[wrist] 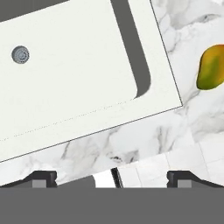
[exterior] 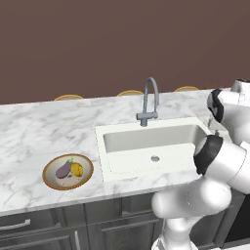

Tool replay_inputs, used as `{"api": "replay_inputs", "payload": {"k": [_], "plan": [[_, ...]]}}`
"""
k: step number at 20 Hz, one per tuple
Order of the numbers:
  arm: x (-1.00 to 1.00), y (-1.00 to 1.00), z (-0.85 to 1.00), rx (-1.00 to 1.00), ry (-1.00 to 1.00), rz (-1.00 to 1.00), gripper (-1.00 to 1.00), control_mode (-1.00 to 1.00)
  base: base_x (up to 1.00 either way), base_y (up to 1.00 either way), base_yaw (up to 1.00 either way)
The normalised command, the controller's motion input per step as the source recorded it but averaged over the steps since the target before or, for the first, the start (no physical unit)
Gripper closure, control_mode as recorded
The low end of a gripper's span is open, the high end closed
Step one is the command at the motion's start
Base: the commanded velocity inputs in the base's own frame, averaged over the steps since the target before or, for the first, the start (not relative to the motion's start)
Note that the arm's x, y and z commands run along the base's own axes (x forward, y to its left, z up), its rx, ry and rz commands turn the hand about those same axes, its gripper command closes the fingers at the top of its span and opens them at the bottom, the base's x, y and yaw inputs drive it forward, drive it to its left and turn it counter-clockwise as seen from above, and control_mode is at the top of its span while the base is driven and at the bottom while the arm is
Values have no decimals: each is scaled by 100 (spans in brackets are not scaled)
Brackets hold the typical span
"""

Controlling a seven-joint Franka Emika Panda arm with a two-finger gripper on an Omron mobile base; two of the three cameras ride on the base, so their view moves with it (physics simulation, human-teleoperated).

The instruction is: There is a mixed pile of frozen fruits and vegetables on the counter. Locate all the frozen vegetables and place the items in a bowl on the counter. Take all the frozen fruits and defrost them in a running sink.

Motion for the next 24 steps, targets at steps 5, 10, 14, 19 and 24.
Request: {"api": "replay_inputs", "payload": {"k": [5,10,14,19,24], "plan": [[2,-86,-2,0,-1,-11,-100,-100,0,0,0],[17,-87,-7,-2,0,-11,-100,-100,0,0,0],[12,-81,-11,-1,0,-10,-100,-100,0,0,0],[5,-51,-25,0,0,-4,-100,-100,0,0,0],[18,-11,-33,-2,1,0,-100,-100,0,0,0]]}}
